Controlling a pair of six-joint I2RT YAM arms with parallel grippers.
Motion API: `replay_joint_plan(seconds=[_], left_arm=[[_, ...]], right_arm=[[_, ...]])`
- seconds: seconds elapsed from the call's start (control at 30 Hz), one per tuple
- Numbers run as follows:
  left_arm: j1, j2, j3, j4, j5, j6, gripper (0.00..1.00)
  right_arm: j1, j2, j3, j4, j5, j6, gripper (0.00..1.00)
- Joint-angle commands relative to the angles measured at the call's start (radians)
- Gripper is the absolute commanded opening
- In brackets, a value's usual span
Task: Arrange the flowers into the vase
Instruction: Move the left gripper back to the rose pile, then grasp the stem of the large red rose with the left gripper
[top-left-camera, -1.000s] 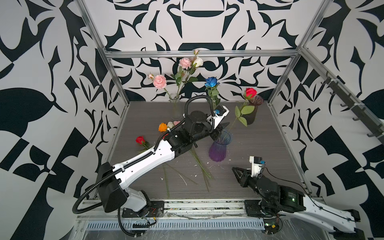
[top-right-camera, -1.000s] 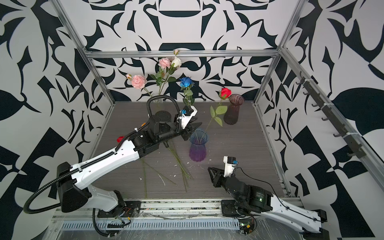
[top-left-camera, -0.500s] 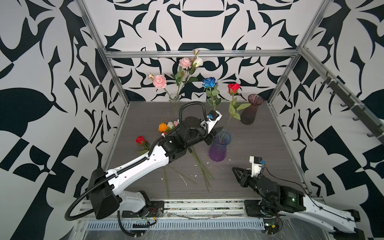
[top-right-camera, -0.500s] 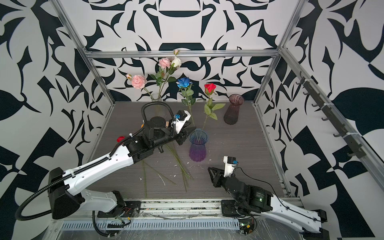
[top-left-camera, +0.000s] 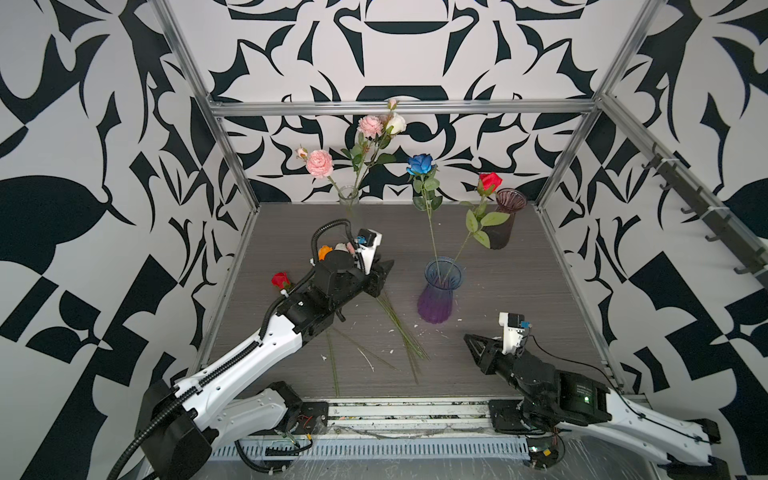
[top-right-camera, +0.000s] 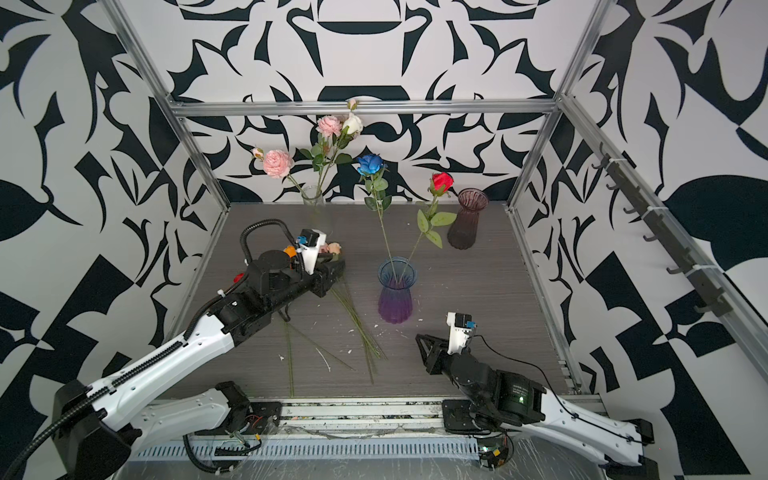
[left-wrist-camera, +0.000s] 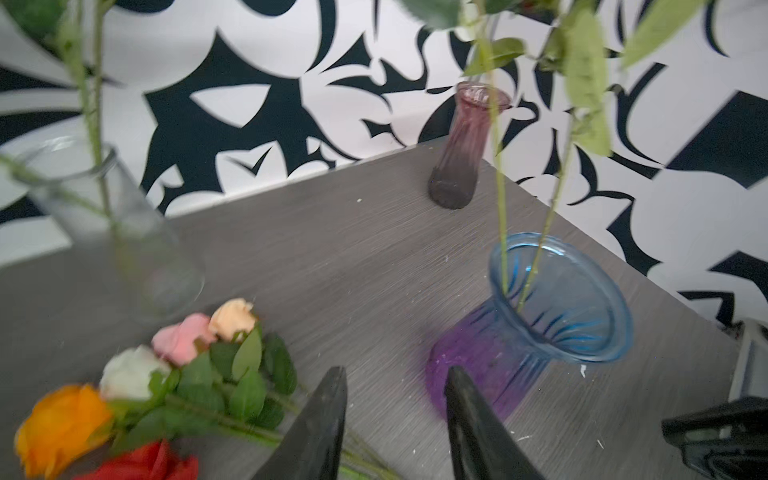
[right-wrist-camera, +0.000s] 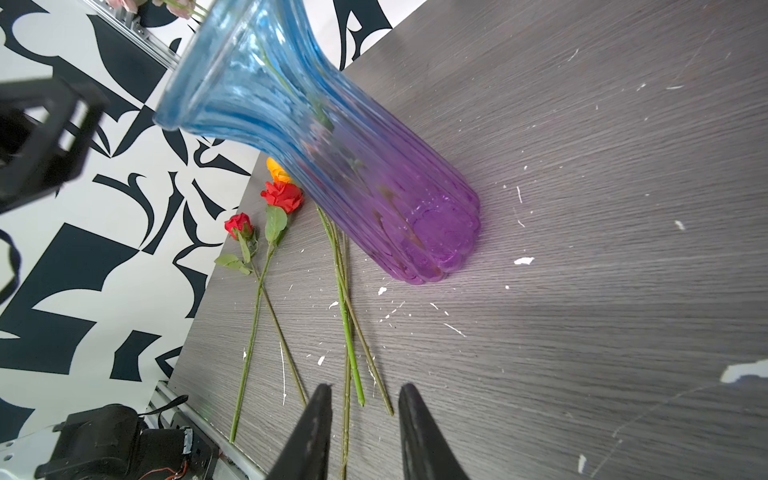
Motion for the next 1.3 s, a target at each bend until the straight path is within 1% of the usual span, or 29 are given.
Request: replay_joint_plan(seconds=[0.0,0.1,0.17,0.3,0.4,0.57,0.67,0.73,0.83,1.07,1.17,1.27], left_arm=[[0.108,-0.018,-0.013,-0.182,-0.024,-0.138,0.43],[0.207,0.012,-0.002,-0.311,-0.013,-0.185,0.43],[0.241,0.042,0.004,-0.363,-0.02,-0.19,0.43],[0.246,0.092,-0.014,-0.398,-0.073,-0.185,0.44],[0.251,0.127,-0.037,-0.403,-0.102,-0.213,0.44],[0.264,0.183,-0.09,-0.369,-0.073,-0.256,0.44],[0.267,0.201,-0.079,-0.386,-0.083,-0.266,0.44],[0.273,0.203,-0.081,-0.38,-0.069,-0.268,0.44],[0.285,0.258,-0.068,-0.404,-0.066,-0.284,0.44],[0.305,0.304,-0.051,-0.448,-0.064,-0.312,0.44],[0.323,0.305,-0.061,-0.443,-0.061,-0.322,0.43],[0.367,0.318,-0.072,-0.431,-0.017,-0.324,0.43]], right_arm=[[0.001,-0.004,0.007,0.005,0.024,0.006,0.32],[0.001,-0.004,0.006,0.005,0.024,0.007,0.31],[0.001,-0.007,0.004,0.005,0.024,0.008,0.31],[0.001,-0.011,0.003,0.003,0.024,0.008,0.32],[0.001,-0.011,0.005,0.002,0.026,0.009,0.31],[0.001,-0.013,0.005,-0.002,0.025,0.011,0.31],[0.001,-0.011,0.003,0.0,0.027,0.012,0.32],[0.001,-0.011,0.003,0.0,0.028,0.011,0.32],[0.001,-0.01,0.005,0.0,0.029,0.013,0.32],[0.001,-0.012,0.002,0.0,0.03,0.015,0.31],[0.001,-0.013,0.004,-0.002,0.029,0.015,0.32],[0.001,-0.013,0.003,-0.002,0.028,0.015,0.32]])
